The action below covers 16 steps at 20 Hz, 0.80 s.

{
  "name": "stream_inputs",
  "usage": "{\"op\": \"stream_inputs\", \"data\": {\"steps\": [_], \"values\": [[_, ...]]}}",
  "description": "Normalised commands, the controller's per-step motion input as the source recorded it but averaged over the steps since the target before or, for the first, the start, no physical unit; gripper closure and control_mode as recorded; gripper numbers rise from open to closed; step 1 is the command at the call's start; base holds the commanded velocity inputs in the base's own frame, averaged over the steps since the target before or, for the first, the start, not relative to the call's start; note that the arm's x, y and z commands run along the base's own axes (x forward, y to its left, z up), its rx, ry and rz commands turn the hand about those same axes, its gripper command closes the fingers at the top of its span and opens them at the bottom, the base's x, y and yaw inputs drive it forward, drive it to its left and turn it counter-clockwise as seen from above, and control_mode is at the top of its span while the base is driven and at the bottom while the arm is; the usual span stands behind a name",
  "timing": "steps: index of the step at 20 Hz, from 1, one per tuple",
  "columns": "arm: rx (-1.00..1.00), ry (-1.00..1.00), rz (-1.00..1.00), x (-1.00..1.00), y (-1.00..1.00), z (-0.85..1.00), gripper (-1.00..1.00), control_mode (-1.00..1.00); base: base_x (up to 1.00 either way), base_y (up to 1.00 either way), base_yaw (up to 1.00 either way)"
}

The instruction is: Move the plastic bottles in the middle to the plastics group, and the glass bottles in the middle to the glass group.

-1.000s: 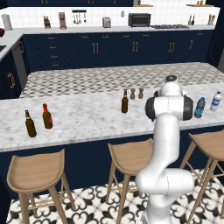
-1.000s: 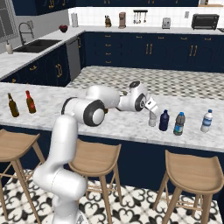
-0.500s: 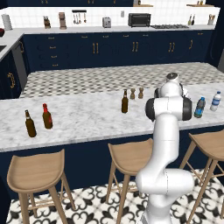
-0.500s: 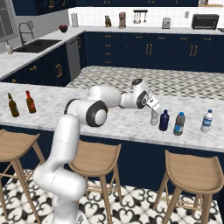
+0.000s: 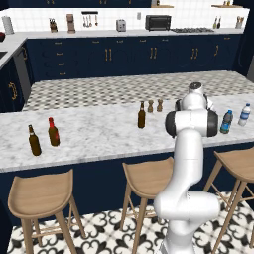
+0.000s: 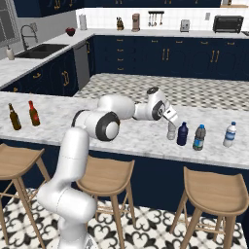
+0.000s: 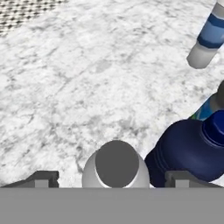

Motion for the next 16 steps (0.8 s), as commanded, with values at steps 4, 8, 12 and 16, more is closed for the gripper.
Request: {"op": "stream_inputs", "data": {"steps": [4, 8, 12, 16], "values": [[0.0, 0.0, 0.0, 0.0, 0.0, 0.67, -1.0, -1.0, 0.0, 0.0, 0.0], [0.01, 0.0, 0.01, -0.29, 0.06, 0.79, -1.0, -1.0, 0.0, 0.0, 0.0], [0.0, 0.0, 0.15, -0.61, 0.27, 0.05, -1.0, -1.0, 0.0, 0.0, 0.0], [0.0, -0.05, 0.15, -0.48, 0.33, 0.01, -1.0, -1.0, 0.0, 0.0, 0.0]]}}
